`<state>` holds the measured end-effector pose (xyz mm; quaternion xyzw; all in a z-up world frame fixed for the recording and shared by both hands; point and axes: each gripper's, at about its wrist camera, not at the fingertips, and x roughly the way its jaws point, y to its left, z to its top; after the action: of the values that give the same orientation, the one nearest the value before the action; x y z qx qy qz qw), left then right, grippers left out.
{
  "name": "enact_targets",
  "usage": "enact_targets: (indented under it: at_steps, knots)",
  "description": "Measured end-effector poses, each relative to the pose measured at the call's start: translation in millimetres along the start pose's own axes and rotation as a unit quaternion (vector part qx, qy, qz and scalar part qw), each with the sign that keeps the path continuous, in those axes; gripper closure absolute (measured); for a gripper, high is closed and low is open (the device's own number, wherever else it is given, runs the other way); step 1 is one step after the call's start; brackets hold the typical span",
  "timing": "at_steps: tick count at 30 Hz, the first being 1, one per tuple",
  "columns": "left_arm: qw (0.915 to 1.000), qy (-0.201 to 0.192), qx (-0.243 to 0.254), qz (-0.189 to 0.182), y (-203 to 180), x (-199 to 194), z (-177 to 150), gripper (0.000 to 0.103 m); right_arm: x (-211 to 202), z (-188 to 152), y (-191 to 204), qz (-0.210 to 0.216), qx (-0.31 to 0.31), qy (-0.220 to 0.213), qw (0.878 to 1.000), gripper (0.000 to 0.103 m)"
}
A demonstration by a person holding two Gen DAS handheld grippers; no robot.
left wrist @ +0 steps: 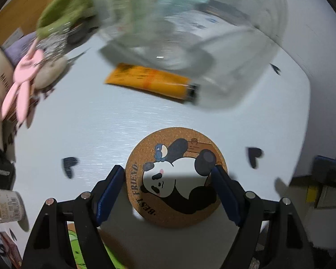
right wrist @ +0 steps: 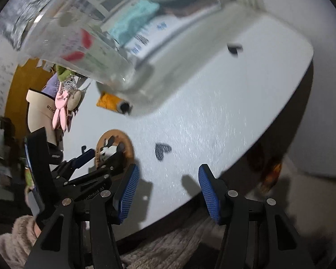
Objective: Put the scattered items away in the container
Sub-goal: 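Close the left tool on the panda coaster and lift it, then grasp the panda coaster edge with the right tool while the left tool holds it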
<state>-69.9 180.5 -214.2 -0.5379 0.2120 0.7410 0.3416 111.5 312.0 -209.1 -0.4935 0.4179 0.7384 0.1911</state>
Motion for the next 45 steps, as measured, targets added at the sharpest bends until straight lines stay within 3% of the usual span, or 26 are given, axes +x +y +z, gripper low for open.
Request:
enact_targets:
  at_steps: [5, 7, 11, 13, 15, 16, 27, 38, 40, 41, 45]
  knots:
    - [0.9991, 0.004, 0.024, -0.035, -24, -8, -24, 0.023, 10, -5, -16, 0.03, 0.045, 0.017, 0.998, 0.047]
    - [0.9991, -0.002, -0.002, -0.043, -11, -10, -22, 0.023, 11, -8, -22, 0.035, 0.061, 0.02, 0.997, 0.047]
    - [0.999, -0.016, -0.036, -0.021, 19, -22, -24, 0.024, 14, -12, -32, 0.044, 0.088, 0.024, 0.995, 0.047]
    - [0.9987, -0.003, -0.047, -0.022, 12, -4, -9, 0.027, 16, -13, -37, 0.049, 0.1, 0.025, 0.993, 0.047]
    - [0.9978, 0.017, -0.051, -0.039, 14, 3, -12, 0.043, 20, -13, -39, 0.054, 0.108, 0.028, 0.992, 0.047]
    - [0.9976, 0.021, -0.048, -0.044, 11, 5, -13, 0.045, 23, -14, -40, 0.056, 0.113, 0.03, 0.992, 0.047]
    - [0.994, 0.013, 0.081, -0.072, -61, 6, -21, 0.053, 34, -21, -50, 0.09, 0.143, 0.027, 0.985, 0.047]
    - [0.9821, 0.01, 0.15, -0.114, -100, 4, -29, 0.053, 46, -34, -82, 0.119, 0.218, 0.026, 0.968, 0.047]
    - [0.9806, 0.01, 0.151, -0.125, -99, 3, -31, 0.053, 48, -36, -83, 0.134, 0.223, 0.031, 0.965, 0.054]
    - [0.9801, 0.01, 0.15, -0.13, -98, 3, -31, 0.053, 49, -37, -83, 0.141, 0.225, 0.033, 0.964, 0.068]
    - [0.9787, 0.016, 0.135, -0.154, -87, 1, -30, 0.053, 36, -34, -75, 0.135, 0.213, 0.028, 0.967, 0.078]
